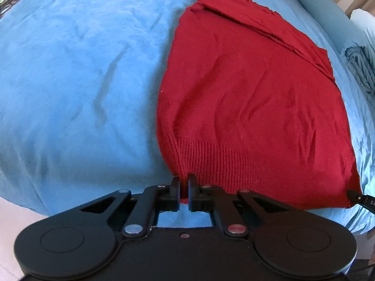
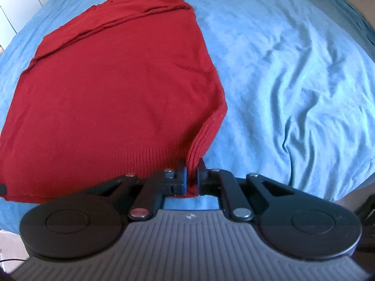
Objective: Fold small clothes
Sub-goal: 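Grasp the sweater hem with both grippers and lift it toward the collar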
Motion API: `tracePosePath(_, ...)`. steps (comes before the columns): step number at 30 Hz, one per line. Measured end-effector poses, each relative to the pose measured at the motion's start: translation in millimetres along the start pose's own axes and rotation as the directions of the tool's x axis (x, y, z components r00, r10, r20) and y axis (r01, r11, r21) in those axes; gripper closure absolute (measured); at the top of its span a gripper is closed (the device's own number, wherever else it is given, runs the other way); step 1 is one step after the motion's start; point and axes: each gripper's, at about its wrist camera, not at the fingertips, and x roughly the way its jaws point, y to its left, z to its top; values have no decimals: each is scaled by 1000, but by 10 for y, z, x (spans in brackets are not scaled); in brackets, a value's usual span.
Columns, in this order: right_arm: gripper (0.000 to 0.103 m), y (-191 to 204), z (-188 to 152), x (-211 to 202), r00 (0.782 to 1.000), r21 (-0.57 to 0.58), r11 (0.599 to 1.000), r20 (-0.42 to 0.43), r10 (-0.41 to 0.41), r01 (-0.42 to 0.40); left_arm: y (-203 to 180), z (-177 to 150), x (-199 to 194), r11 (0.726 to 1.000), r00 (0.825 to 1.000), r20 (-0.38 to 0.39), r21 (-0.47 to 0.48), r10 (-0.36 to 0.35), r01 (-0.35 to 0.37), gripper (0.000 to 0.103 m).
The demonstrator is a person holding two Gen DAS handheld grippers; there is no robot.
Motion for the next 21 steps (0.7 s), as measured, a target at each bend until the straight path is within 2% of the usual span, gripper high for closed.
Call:
tracePosePath(7,82,-80,313,-388,997,73,994,23,78,-79,-15,297,-475,994,996,45,-70,-77,80,98)
tracePosePath(10,82,-90,606,-652,986,115,982,78,144,-153,-57,566,-756,985,986,111,-109,-121,133,98)
tracePosePath(13,82,-116,1012,-871,960,176,952,174,222,-252,-131,952,-988,974,967,204,-136,-153,182,99)
tracePosePath(15,82,-139,1347,-925,932,224,918,236,274,-327,-196,1303,-1069,965,947,272,-144,-173,218,99)
tracePosePath(19,82,-108,2092,-814,878,279,853,328,348,-442,-397,2076,-989,964,908,376,-111,-183,240,99)
tracePosePath(21,82,-67,2486,-644,862,295,829,345,371,-475,-486,2446,-840,966,897,407,-106,-174,236,99)
